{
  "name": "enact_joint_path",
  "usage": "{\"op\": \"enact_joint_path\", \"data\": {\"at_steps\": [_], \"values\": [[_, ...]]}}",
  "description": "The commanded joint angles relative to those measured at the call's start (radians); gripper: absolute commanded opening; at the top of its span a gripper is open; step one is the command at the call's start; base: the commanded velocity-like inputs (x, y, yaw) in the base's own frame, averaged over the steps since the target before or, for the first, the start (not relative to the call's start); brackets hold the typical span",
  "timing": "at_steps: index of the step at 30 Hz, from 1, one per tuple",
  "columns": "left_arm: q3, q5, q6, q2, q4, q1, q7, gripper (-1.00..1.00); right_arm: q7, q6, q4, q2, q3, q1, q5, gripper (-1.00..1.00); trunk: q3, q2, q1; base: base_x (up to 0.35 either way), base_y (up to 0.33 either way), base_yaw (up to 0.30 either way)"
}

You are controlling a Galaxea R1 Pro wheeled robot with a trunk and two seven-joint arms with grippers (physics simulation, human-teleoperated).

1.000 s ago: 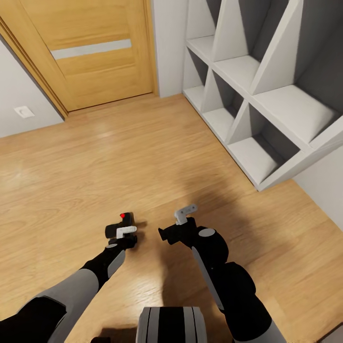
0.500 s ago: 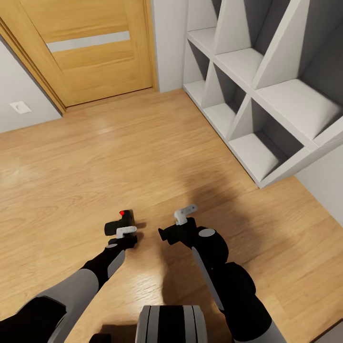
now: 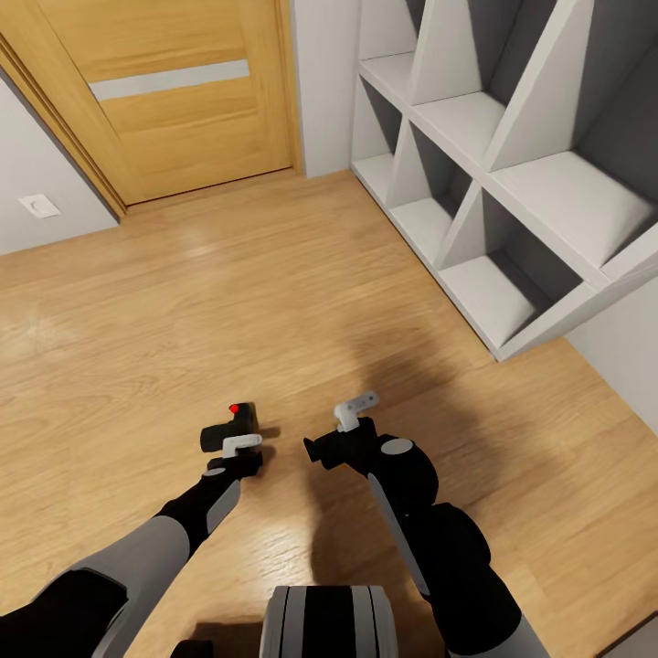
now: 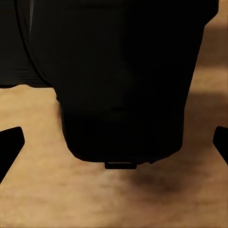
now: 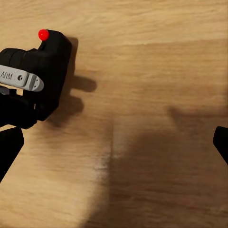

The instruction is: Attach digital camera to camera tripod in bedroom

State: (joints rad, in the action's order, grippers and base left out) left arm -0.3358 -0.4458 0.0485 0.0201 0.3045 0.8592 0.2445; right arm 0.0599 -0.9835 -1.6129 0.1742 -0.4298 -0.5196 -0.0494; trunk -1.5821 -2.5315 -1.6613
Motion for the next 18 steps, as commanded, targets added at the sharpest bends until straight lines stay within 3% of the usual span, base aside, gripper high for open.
{"op": "enact_joint_path", "data": {"at_steps": [1,18], "values": [[-0.008,-0.006,0.005,-0.001,0.002,0.0,0.008,1.0,0.006,-0.005,-0.001,0.0,0.0,0.0,-0.006,1.0,-0.001,0.0,0.0,0.0,0.0,0.0],[-0.01,-0.005,-0.004,-0.002,0.002,-0.001,0.043,1.0,0.007,-0.004,-0.001,0.0,0.0,0.001,-0.006,1.0,-0.001,0.0,0.0,0.0,0.0,0.0]]}}
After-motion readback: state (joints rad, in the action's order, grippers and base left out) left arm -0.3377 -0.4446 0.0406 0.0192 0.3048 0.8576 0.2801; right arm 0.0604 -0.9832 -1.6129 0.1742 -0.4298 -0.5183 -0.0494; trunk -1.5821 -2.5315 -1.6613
